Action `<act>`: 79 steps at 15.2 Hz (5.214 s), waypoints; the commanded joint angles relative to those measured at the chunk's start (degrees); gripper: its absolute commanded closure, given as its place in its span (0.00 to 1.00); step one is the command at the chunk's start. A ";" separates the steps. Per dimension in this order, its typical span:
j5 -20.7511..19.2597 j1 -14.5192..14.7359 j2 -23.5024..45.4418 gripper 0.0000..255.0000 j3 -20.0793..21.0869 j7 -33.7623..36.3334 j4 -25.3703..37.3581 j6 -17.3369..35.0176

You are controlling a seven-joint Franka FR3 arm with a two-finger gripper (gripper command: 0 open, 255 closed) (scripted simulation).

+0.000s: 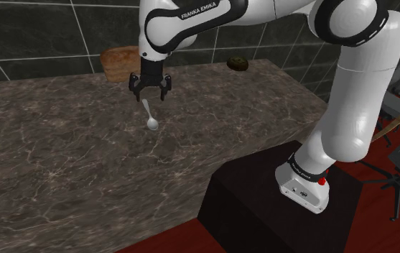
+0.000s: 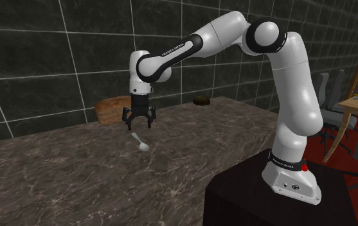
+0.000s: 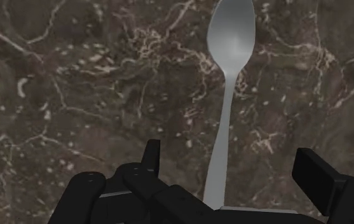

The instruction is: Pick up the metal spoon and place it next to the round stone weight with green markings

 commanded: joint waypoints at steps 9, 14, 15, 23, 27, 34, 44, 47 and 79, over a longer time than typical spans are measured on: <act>-0.45 1.16 3.71 0.00 0.03 0.86 -1.09 5.12; -0.45 1.16 3.71 0.00 0.03 0.86 -1.09 5.12; -0.45 1.16 3.71 0.00 0.03 0.85 -1.09 5.11; -0.44 1.08 3.79 1.00 0.00 0.71 -1.12 5.20; -0.38 1.10 2.97 1.00 0.09 1.01 -0.57 3.88; -0.20 0.91 0.74 1.00 0.24 1.58 1.74 -0.59; -0.09 0.74 -1.60 1.00 0.39 2.51 6.22 -7.29; -0.09 0.72 -2.08 1.00 0.42 2.82 7.86 -9.38; 2.21 -21.61 -25.89 1.00 -17.92 -37.92 -20.07 -12.66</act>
